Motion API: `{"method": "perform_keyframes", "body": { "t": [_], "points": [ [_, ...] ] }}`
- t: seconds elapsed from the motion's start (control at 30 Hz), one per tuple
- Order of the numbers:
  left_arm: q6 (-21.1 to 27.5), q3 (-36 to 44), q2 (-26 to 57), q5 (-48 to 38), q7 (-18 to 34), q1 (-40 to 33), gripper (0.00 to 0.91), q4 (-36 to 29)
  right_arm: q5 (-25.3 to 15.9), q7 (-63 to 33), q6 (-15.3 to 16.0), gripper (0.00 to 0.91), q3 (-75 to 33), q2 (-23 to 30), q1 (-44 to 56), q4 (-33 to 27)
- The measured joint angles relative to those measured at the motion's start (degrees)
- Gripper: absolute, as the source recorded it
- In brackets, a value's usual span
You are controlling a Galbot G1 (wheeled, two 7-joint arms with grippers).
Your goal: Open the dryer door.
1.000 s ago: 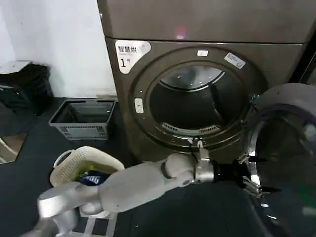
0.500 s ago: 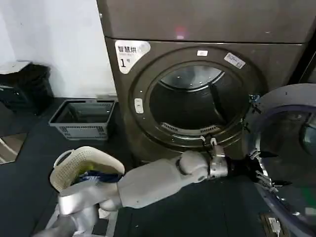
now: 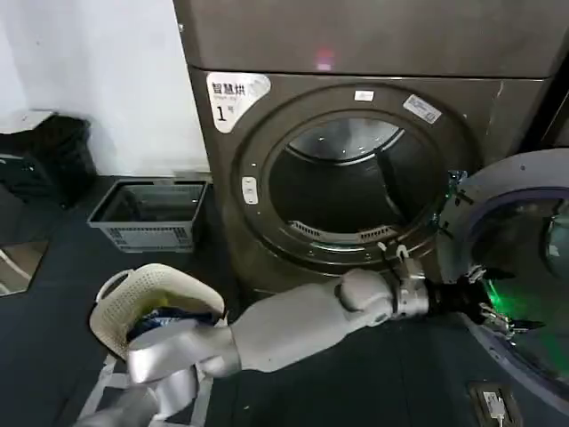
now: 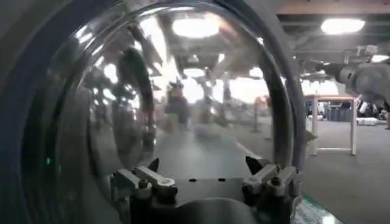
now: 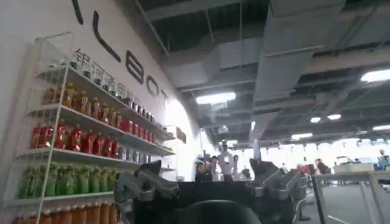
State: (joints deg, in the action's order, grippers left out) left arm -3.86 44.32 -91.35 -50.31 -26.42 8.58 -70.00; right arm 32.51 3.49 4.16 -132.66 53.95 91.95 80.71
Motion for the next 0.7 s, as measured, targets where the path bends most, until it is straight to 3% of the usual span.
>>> {"method": "perform_keyframes", "body": {
  "t": [0.7],
  "points": [
    [-0.96,0.13,-0.84,0.96,0.48,-1.34,0.907,6.95,0.27,0.08,0.14,0.907,-1.24,-0.21,1.08,-0.16]
  ]
}}
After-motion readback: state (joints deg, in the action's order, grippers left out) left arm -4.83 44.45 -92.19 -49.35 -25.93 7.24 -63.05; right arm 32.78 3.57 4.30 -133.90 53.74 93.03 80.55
